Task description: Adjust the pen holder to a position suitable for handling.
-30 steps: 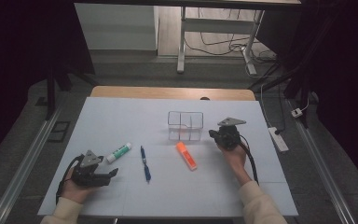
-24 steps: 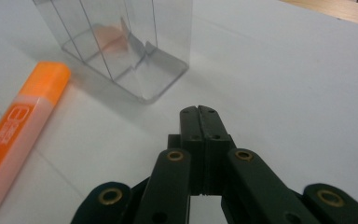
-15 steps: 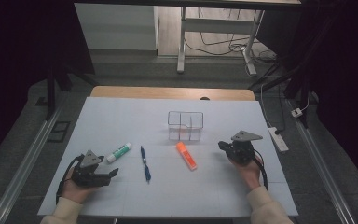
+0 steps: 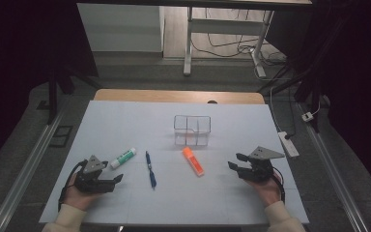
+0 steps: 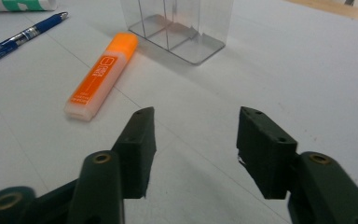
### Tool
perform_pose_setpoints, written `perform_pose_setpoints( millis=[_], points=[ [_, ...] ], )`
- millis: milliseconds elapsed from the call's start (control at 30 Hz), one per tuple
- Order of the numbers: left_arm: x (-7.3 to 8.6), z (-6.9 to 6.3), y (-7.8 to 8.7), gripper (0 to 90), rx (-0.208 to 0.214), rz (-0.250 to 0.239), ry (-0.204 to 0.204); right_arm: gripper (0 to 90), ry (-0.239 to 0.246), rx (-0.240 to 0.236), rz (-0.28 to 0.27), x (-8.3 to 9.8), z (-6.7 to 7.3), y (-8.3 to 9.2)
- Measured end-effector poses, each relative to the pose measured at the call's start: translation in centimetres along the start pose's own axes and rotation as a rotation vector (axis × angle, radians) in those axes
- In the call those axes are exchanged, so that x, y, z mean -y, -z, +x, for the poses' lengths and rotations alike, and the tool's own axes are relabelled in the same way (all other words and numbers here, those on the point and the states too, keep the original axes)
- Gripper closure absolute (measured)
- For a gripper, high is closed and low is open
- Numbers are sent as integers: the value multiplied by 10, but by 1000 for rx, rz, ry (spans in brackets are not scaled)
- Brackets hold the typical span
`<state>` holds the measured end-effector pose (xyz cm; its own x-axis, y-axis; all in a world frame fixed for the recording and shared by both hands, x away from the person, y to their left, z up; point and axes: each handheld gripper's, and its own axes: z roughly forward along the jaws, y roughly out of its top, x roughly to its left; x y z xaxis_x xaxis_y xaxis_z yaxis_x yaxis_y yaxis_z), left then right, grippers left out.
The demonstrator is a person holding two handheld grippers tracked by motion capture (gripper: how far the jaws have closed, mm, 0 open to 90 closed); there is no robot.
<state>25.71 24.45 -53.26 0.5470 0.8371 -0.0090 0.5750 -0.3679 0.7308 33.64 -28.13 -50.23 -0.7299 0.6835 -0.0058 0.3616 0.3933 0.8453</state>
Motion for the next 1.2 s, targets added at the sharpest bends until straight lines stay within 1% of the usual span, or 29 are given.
perform_pose_setpoints(
  millis=[100, 133, 167, 300, 367, 433, 500, 700, 833, 933, 1033, 1067, 1100, 1200],
  points=[
    [0, 0, 0, 225, -1, -2, 1, 426, 24, 12, -4, 0, 4, -1],
    [-1, 0, 0, 224, -2, -1, 0, 423, 24, 8, -7, 1, 4, -2],
    [-1, -1, 0, 225, -2, -1, 0, 419, 16, -11, -6, 1, 5, -4],
    [-1, 0, 1, 225, -2, -9, 3, 410, 23, -18, 4, 0, 6, -4],
    [-1, 0, 1, 225, -1, -7, 1, 407, 12, -21, 9, 1, 5, -3],
    [-1, 0, 1, 225, 2, -6, -1, 407, 11, -12, 9, 1, 5, 0],
    [-1, 0, 1, 224, 1, -10, -2, 407, 2, -13, 2, 2, 4, 3],
    [-4, -2, 3, 225, -9, -12, -13, 408, 17, -22, 23, 10, 7, 10],
    [-11, -5, 7, 225, -7, -11, -34, 407, 27, -21, 29, 16, 5, 17],
    [-18, -8, 10, 225, 2, -16, -45, 407, 19, -15, 32, 19, 3, 21],
    [-25, -12, 10, 225, 8, -11, -67, 407, 17, -9, 27, 22, 0, 24],
    [-26, -13, 10, 225, 12, -7, -70, 408, 17, 1, 29, 22, 0, 25],
    [-28, -15, 10, 225, 17, -3, -74, 407, 19, -5, 30, 23, -1, 25],
    [-33, -21, 10, 224, 23, 8, -70, 408, 21, 2, 35, 23, -1, 26]
  ],
)
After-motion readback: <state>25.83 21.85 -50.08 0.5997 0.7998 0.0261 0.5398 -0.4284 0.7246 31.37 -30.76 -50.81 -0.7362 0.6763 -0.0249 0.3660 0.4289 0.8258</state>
